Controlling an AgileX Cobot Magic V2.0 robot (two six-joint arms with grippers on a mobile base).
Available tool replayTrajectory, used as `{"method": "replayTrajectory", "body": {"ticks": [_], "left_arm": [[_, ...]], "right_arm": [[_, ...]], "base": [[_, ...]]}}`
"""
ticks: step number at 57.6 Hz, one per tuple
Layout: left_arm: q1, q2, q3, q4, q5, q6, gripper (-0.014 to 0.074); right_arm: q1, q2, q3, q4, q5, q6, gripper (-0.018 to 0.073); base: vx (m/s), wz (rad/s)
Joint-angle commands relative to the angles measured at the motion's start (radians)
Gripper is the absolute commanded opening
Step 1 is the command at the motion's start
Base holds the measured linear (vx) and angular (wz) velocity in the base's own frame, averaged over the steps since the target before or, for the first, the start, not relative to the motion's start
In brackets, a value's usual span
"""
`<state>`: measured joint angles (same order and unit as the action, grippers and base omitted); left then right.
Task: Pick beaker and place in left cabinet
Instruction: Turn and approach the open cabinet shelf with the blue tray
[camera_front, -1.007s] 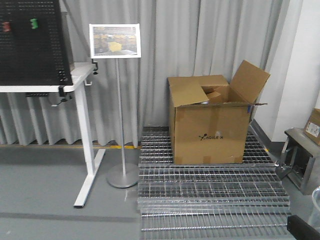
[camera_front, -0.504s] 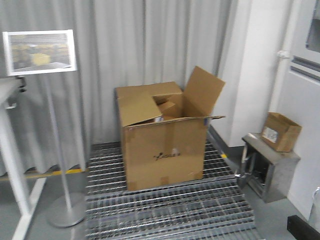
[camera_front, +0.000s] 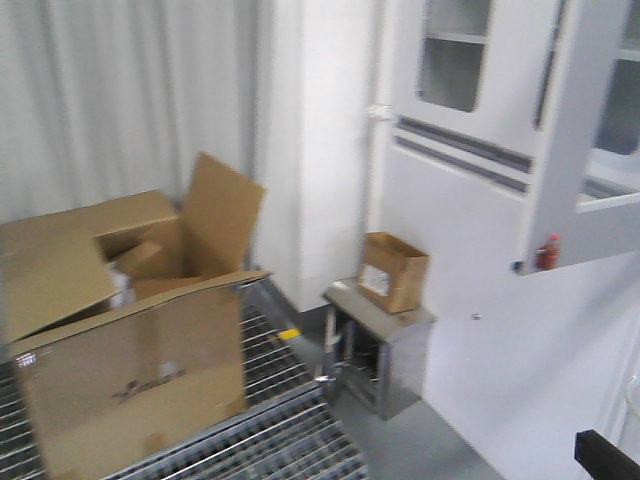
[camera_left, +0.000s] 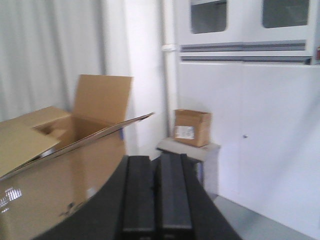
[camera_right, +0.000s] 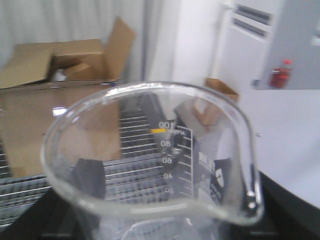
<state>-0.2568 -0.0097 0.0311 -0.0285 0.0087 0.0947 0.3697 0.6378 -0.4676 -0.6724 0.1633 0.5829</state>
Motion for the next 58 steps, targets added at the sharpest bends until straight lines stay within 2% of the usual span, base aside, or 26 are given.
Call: {"method": "replayTrajectory", "body": {"ticks": [1,32,58], "left_arm": [[-0.004,-0.018,0.016,-0.008,-0.084,-0.003,0.0001],[-0.004,-0.018,0.016,-0.008,-0.084,-0.003,0.0001],[-0.004,-0.018,0.016,-0.008,-0.084,-0.003,0.0001]], "right_arm": [[-0.002,-0.005,-0.03,-0.01,-0.063,-0.005,-0.0004],[-0.002,-0.005,-0.03,-0.01,-0.063,-0.005,-0.0004],[-0.002,-0.005,-0.03,-0.01,-0.063,-0.005,-0.0004]], "base": [[0.36,-0.71],[0.3,-0.77],[0.2,-0.59]]}}
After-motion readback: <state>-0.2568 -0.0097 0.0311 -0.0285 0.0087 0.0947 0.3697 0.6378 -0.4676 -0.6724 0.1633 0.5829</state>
